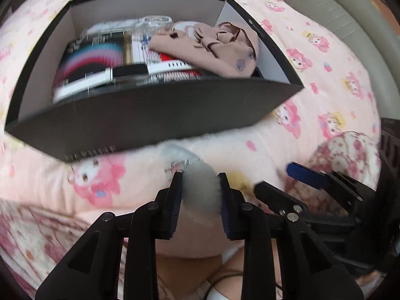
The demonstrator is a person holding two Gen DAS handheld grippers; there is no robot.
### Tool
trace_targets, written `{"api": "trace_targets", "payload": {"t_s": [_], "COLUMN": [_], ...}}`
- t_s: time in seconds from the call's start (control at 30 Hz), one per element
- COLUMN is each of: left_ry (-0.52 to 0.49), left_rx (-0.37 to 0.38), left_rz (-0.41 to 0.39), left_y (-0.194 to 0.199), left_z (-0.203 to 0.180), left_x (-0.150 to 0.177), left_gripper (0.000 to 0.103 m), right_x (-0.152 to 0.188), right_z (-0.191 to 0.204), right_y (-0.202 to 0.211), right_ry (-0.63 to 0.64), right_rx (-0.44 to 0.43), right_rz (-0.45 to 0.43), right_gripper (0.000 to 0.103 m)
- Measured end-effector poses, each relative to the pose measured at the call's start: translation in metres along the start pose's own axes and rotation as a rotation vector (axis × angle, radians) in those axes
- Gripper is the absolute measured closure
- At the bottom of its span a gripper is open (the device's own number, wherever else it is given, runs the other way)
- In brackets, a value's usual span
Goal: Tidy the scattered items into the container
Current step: 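Lift the plush keychain with the left gripper and carry it to the box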
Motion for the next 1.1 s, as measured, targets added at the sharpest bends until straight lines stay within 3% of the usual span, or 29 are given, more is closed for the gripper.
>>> {"api": "trace_targets", "payload": {"t_s": [0.1,0.2,0.37,0.5,0.57,0.67,0.77,0.97,1.1], "left_ry": [0.038,0.034,0.086,0.069,0.089,0.129,0.165,0.23,0.223], "left_rx": [0.08,0.085,0.175,0.183,0.19,0.181,0.173,0.17,0.164], "left_rz": [-0.007,-0.03,-0.021,-0.032,-0.054,-0.096,-0.116,-0.08,-0.089], "left_y": [-0.002,0.003,-0.006,-0.009,-0.004,0.008,0.013,-0.002,0.001], "left_z": [0.0,0.002,0.007,0.0,0.004,0.018,0.031,0.045,0.046], "left_x": [-0.012,-0.016,-0.016,-0.021,-0.022,-0.02,-0.011,0.003,0.001], "left_gripper": [0.071,0.071,0.068,0.065,0.064,0.063,0.063,0.063,0.063], "right_x": [-0.004,-0.004,0.005,0.005,0.003,-0.002,-0.004,-0.015,-0.014], "right_z": [-0.001,0.003,0.029,0.044,0.04,0.032,0.023,0.0,0.005], "right_y": [-0.002,-0.001,-0.005,-0.018,-0.027,-0.031,-0.029,-0.015,-0.011], "right_ry": [-0.021,0.004,0.082,0.118,0.1,0.035,0.008,-0.059,-0.006], "right_rx": [-0.033,-0.03,-0.129,-0.151,-0.111,-0.157,-0.136,-0.105,-0.11], "right_rz": [0.016,0.02,0.064,0.062,0.071,0.086,0.068,0.007,0.013], "right_gripper": [0.043,0.043,0.042,0.042,0.042,0.042,0.045,0.047,0.047]}}
Point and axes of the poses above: each gripper's, at about its wrist camera, not at the fingertips, and y roughly against the way its jaws point, z to its left, x to its underside, the point moved 7 cm from there along -y, roughly the way its jaws point, and after that the axes turned 11 degrees about -y, right-handed, at the moved point
